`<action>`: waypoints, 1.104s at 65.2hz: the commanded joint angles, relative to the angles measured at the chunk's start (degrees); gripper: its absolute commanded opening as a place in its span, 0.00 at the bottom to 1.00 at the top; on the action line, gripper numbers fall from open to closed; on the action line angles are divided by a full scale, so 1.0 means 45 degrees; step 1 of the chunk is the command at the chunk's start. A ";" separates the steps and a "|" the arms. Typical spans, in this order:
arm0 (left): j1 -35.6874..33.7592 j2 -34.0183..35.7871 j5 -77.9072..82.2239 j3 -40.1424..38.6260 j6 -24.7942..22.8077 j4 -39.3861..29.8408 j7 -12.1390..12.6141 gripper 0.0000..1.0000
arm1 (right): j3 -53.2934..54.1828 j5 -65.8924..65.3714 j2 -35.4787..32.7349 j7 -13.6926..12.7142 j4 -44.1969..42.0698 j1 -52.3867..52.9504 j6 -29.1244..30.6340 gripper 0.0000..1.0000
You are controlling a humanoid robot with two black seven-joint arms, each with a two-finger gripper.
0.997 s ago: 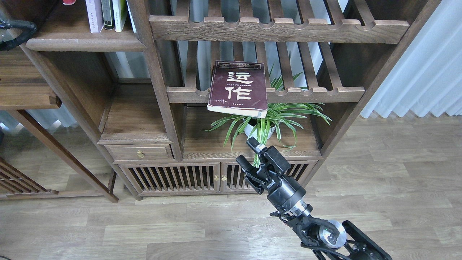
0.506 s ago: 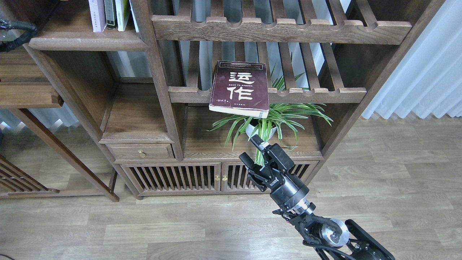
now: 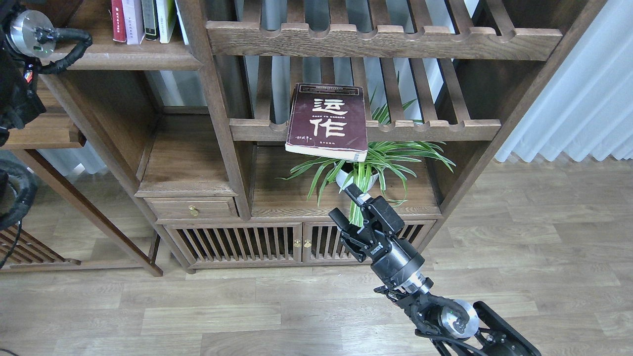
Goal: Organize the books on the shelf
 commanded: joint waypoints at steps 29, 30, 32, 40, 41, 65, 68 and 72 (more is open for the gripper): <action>0.4031 0.6500 -0.0849 -0.0033 0.3240 -1.0948 0.1238 0.99 | -0.0020 -0.0072 0.0048 0.0158 -0.0022 0.0274 0.0000 0.95; 0.4245 0.6811 -0.0927 -0.0033 0.3240 -1.1493 0.1218 0.99 | -0.0040 -0.0091 0.0048 0.0158 -0.0060 0.0332 0.0000 0.95; 0.4615 0.7279 -0.1082 -0.0071 0.3240 -1.2313 0.1199 0.99 | -0.0040 -0.0091 0.0048 0.0158 -0.0061 0.0410 0.0000 0.95; 0.6042 0.8786 -0.1747 -0.0384 0.3143 -1.4934 0.1081 0.99 | -0.0157 -0.0131 0.0028 0.0138 -0.0100 0.0704 0.0000 0.95; 0.6295 0.8980 -0.1786 -0.0461 0.3104 -1.5323 0.1062 0.99 | -0.0157 -0.0131 0.0047 0.0138 -0.0119 0.0743 0.0000 0.95; 1.3151 0.5332 -0.0850 -0.5032 -0.0255 -1.6577 0.1569 0.99 | 0.0136 -0.0189 0.0399 0.0665 -0.0236 0.1446 0.0000 0.95; 1.3970 0.4202 -0.0499 -0.5577 -0.0703 -1.6441 0.1958 0.99 | 0.0369 -0.0208 0.0613 0.0743 -0.0275 0.1427 0.0000 0.95; 1.4539 0.3202 -0.0420 -0.6067 -0.1329 -1.6069 0.2389 0.99 | 0.0643 -0.0267 0.0653 0.0744 -0.0392 0.1329 0.0000 0.95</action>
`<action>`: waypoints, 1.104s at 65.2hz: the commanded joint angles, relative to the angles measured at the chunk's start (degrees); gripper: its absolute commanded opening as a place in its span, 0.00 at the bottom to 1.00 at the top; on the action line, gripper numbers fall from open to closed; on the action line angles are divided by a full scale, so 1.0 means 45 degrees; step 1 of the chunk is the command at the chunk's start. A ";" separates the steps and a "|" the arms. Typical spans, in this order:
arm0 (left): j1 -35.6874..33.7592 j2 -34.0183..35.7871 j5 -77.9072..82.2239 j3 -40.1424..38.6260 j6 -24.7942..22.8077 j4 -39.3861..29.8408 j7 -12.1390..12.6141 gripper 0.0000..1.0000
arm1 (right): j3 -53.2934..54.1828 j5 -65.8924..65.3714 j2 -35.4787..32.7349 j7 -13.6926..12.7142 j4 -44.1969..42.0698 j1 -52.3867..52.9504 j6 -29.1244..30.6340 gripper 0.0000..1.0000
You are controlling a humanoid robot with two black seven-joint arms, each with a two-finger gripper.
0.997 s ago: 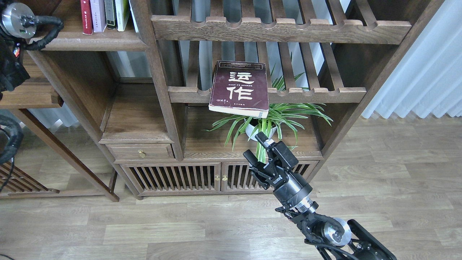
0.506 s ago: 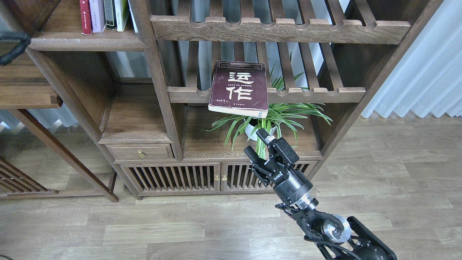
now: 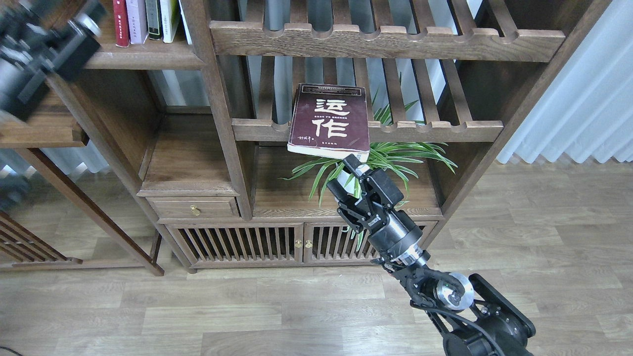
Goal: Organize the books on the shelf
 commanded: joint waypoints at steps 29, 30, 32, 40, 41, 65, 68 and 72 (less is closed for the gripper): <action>0.6666 -0.6165 0.0463 -0.4653 -0.2457 0.0827 0.1669 0.99 | 0.0411 -0.1735 0.0192 0.0275 -0.2662 0.0204 0.0000 0.97; 0.6976 -0.6165 0.0463 -0.4731 -0.2457 0.0924 0.1766 0.99 | 0.0411 -0.1735 0.0192 0.0372 -0.2817 0.0320 0.0000 0.97; 0.7193 -0.6185 0.0463 -0.4849 -0.2457 0.1081 0.1805 0.99 | 0.0392 -0.1735 0.0192 0.0509 -0.2955 0.0438 0.0000 0.97; 0.7995 -0.6321 0.0463 -0.5727 -0.2457 0.1920 0.1923 0.99 | 0.0294 -0.1735 0.0192 0.1349 -0.3892 0.1706 -0.1142 0.98; 0.8053 -0.6360 0.0463 -0.5805 -0.2457 0.1980 0.1923 0.99 | 0.0294 -0.1735 0.0192 0.1369 -0.3932 0.1824 -0.1338 0.98; 0.8913 -0.6361 0.0307 -0.7427 -0.2457 0.2800 0.1845 0.99 | -0.1737 -0.0330 0.0192 0.2130 -0.5495 0.4793 -0.3643 0.98; 0.8913 -0.6361 0.0307 -0.7427 -0.2457 0.2937 0.1845 0.99 | -0.1737 -0.0016 0.0192 0.2150 -0.5514 0.5008 -0.3839 0.98; 0.8913 -0.6399 0.0307 -0.7427 -0.2457 0.3015 0.1884 0.99 | -0.1795 0.0238 0.0192 0.2131 -0.5495 0.5263 -0.3977 0.98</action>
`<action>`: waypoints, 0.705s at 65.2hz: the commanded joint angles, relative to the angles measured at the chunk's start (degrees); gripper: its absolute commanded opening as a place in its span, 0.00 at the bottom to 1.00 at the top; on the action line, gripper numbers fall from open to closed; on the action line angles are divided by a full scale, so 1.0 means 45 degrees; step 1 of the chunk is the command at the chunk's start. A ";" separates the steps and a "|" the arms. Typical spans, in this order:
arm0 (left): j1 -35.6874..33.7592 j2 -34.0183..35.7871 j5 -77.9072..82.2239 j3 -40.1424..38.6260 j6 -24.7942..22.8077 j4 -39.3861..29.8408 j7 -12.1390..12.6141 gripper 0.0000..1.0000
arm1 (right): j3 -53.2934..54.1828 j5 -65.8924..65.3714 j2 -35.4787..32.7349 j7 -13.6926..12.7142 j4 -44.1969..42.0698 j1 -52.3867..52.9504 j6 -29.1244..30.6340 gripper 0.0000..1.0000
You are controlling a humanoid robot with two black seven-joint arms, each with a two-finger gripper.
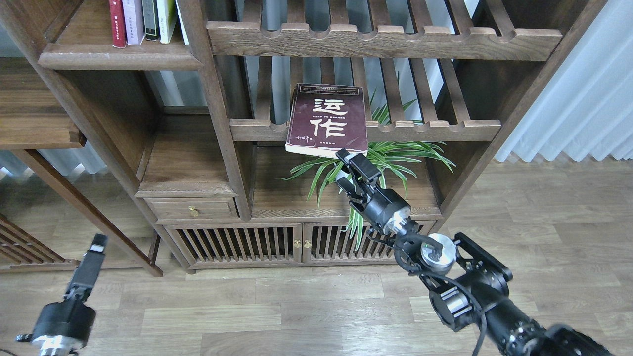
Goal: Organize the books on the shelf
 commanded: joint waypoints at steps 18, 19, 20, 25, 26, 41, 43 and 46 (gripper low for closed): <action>-0.0162 -0.0013 -0.0001 -0.0023 0.0001 0.0122 0.0087 0.99 | -0.0461 0.1344 0.0000 0.0013 -0.0129 0.0647 -0.0977 0.92; -0.0162 -0.0013 -0.0001 -0.0023 0.0001 0.0122 0.0087 0.99 | -0.0500 0.1422 0.0000 0.0013 -0.0129 0.0705 -0.0996 0.92; -0.0162 -0.0013 -0.0001 -0.0023 0.0001 0.0122 0.0087 0.99 | -0.0539 0.1481 0.0000 0.0013 -0.0129 0.0745 -0.0997 0.92; -0.0162 0.0007 -0.0001 -0.0043 0.0001 0.0122 0.0087 0.99 | -0.0754 0.1736 0.0000 -0.0006 -0.0188 0.0921 -0.1016 0.88; -0.0162 0.0026 -0.0001 -0.0043 0.0001 0.0122 0.0087 0.99 | -0.0832 0.1794 0.0000 0.0013 -0.0207 0.0940 -0.1035 0.86; -0.0142 0.0085 -0.0001 -0.0511 0.0001 0.0103 0.0087 0.99 | -0.1028 0.2321 0.0000 -0.0026 -0.0461 0.1214 -0.1036 0.60; -0.0142 0.0104 -0.0001 -0.0590 0.0001 0.0103 0.0087 0.99 | -0.1028 0.2322 0.0000 -0.0026 -0.0481 0.1233 -0.1036 0.57; -0.0142 0.0183 -0.0001 -0.0668 0.0001 0.0103 0.0087 0.99 | -0.1008 0.2322 0.0000 -0.0026 -0.0578 0.1233 -0.1036 0.46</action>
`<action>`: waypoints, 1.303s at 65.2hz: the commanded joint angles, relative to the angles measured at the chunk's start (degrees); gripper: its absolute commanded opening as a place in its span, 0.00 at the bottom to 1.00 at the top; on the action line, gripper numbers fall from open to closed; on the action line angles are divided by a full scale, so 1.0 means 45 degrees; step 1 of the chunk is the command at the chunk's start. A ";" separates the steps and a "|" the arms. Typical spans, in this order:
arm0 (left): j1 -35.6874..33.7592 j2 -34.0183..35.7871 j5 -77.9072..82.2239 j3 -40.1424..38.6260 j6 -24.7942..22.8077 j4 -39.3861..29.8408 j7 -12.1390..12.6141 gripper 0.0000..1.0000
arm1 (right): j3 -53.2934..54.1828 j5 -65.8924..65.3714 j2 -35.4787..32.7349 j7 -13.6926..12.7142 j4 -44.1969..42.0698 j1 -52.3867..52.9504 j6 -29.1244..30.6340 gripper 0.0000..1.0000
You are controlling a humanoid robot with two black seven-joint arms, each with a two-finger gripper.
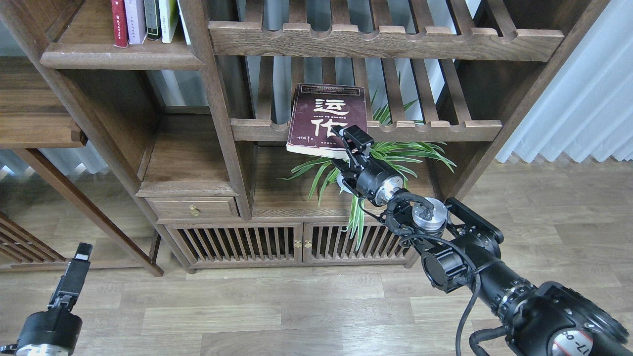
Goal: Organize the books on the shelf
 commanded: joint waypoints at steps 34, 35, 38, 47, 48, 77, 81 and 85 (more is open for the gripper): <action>-0.0035 0.0142 0.0001 -0.0181 0.0001 0.0074 -0.0040 0.99 | -0.0081 -0.0098 0.0000 -0.0139 -0.0036 -0.0247 0.1093 0.06; -0.0035 0.0142 0.0001 -0.0181 0.0001 0.0074 -0.0059 0.99 | -0.0139 -0.0099 0.0000 -0.0177 -0.0017 -0.0325 0.1248 0.06; -0.0035 0.0122 -0.0019 -0.0181 0.0001 0.0093 -0.0059 0.99 | -0.0257 -0.0118 0.0000 -0.0197 0.0042 -0.0462 0.1464 0.05; -0.0191 0.0122 -0.0624 0.0015 0.0001 0.0074 -0.0118 0.99 | -0.0414 -0.0352 0.0000 -0.0275 0.1407 -0.1320 0.2187 0.05; -0.0249 0.0142 -0.0818 0.0053 0.0001 0.0074 -0.0098 0.99 | -0.0356 -0.0430 0.0000 -0.0314 0.1854 -0.1573 0.2207 0.05; -0.2085 0.1079 -0.7536 0.4524 0.0001 0.0289 0.1464 0.98 | -0.0355 -0.2715 -0.0762 -0.3810 0.6019 -0.7825 0.4777 0.05; -0.2437 0.1430 -0.8689 0.5209 0.0001 0.0211 0.1523 0.98 | -0.0335 -0.2989 -0.0703 -0.3986 0.5921 -0.8118 0.4777 0.05; -0.2749 0.2054 -0.9859 0.6242 0.0001 0.0016 0.1562 0.98 | -0.0219 -0.3243 -0.0625 -0.4045 0.5746 -0.8411 0.4777 0.05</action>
